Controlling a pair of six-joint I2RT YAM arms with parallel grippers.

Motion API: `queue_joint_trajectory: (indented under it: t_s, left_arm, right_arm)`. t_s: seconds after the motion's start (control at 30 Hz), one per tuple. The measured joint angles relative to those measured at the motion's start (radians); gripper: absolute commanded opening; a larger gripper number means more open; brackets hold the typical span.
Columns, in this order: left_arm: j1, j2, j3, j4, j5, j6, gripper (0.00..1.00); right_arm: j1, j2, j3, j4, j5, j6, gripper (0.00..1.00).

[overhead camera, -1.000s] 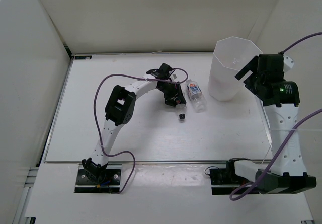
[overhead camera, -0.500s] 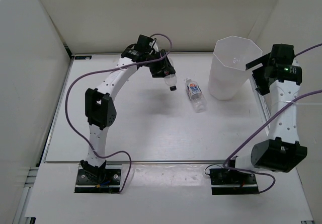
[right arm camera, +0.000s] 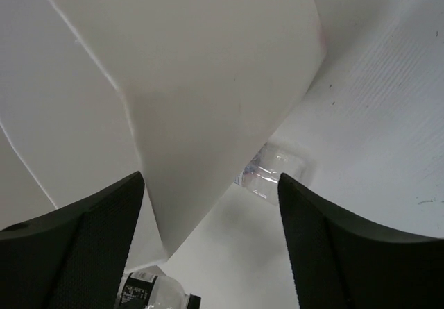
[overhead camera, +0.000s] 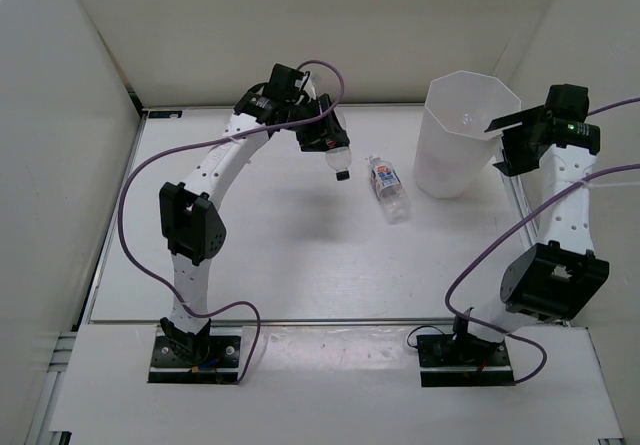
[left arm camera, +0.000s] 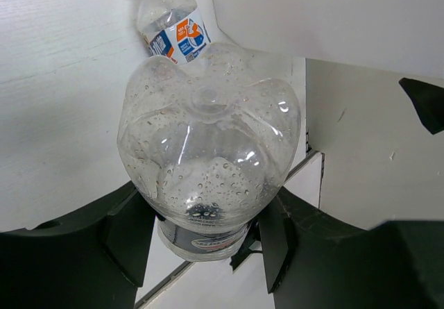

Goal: Put the plastic bottles in the bin

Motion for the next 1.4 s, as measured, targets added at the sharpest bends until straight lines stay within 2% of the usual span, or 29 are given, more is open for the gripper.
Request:
queue_joint_trajectory:
  t_s: [0.03, 0.13, 0.17, 0.27, 0.37, 0.47, 0.7, 1.0, 1.23, 1.4]
  left_arm:
    - [0.002, 0.0, 0.0, -0.002, -0.001, 0.002, 0.49]
    - [0.004, 0.0, 0.0, -0.005, -0.003, 0.003, 0.49]
    - [0.005, 0.0, 0.0, -0.005, -0.004, 0.003, 0.49]
    - [0.008, 0.0, 0.0, -0.005, -0.005, 0.003, 0.49]
    - [0.011, 0.0, 0.006, -0.008, -0.007, 0.003, 0.5]
    - [0.017, 0.0, 0.032, -0.012, -0.008, 0.002, 0.52]
    - [0.045, 0.003, 0.141, 0.018, 0.0, -0.02, 0.54]
    - [0.075, 0.003, 0.151, 0.042, 0.01, -0.037, 0.54]
    - [0.075, 0.003, 0.151, 0.048, 0.013, -0.043, 0.55]
    - [0.075, 0.003, 0.151, 0.049, 0.013, -0.043, 0.57]
  right_arm:
    - [-0.005, 0.008, 0.0, 0.0, -0.012, 0.003, 0.64]
    - [-0.015, 0.033, 0.0, 0.005, -0.055, 0.008, 0.41]
    - [-0.018, 0.039, 0.003, 0.015, -0.072, 0.006, 0.28]
    - [-0.029, 0.051, 0.014, 0.004, -0.098, -0.013, 0.11]
    - [-0.042, 0.075, 0.014, -0.015, -0.139, -0.008, 0.03]
    - [-0.043, 0.09, 0.042, -0.029, -0.166, -0.015, 0.0]
    - [-0.027, 0.072, 0.134, -0.197, -0.169, -0.043, 0.0]
    - [-0.02, -0.023, 0.265, -0.397, -0.116, -0.131, 0.0]
    - [0.009, -0.139, 0.212, -0.472, -0.02, -0.22, 0.0]
    - [0.013, -0.167, 0.176, -0.505, 0.02, -0.257, 0.0]
